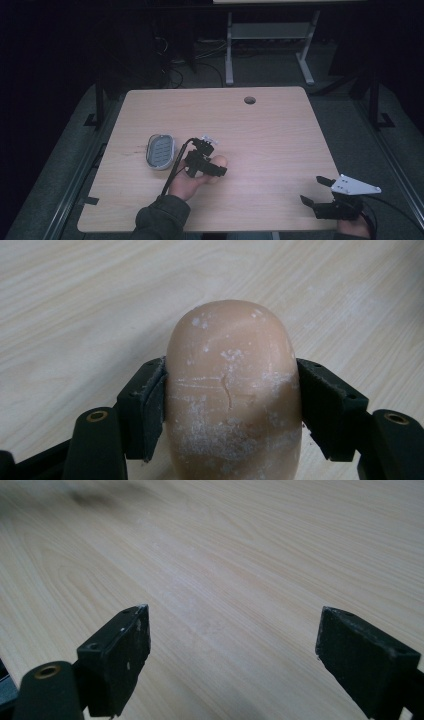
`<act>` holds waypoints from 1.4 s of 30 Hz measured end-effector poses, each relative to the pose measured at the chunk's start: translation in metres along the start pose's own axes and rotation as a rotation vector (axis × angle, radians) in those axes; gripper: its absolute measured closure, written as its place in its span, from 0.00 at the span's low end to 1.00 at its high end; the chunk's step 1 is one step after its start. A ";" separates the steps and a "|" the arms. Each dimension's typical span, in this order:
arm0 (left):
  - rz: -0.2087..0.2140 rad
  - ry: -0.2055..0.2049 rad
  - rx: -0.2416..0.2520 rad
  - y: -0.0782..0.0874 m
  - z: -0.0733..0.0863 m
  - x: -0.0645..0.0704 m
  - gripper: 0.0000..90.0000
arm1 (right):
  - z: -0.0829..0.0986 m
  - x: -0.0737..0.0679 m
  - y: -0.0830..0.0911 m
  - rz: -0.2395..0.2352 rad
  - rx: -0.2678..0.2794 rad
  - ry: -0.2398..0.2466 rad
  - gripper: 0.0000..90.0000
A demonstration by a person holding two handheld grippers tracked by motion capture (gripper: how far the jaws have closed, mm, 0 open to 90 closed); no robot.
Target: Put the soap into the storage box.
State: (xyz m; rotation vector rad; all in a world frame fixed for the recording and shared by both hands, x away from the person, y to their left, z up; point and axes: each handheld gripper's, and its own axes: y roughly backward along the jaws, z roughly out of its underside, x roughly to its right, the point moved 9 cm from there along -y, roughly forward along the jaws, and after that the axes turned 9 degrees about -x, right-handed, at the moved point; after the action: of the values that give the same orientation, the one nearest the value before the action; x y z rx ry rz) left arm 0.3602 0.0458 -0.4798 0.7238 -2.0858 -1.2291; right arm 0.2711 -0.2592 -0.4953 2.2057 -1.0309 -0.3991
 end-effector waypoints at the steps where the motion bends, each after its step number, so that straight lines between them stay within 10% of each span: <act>1: 0.002 0.004 0.007 0.002 0.000 -0.001 0.36 | 0.000 0.000 0.000 -0.001 -0.001 -0.001 0.15; 42: 0.017 0.139 0.121 0.070 0.001 -0.051 0.36 | -0.003 0.001 -0.003 0.013 0.001 0.000 0.15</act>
State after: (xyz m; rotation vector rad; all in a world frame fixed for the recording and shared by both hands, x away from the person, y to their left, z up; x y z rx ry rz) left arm 0.3833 0.1123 -0.4287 0.8201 -2.0597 -1.0199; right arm 0.2753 -0.2574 -0.4949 2.1989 -1.0448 -0.3926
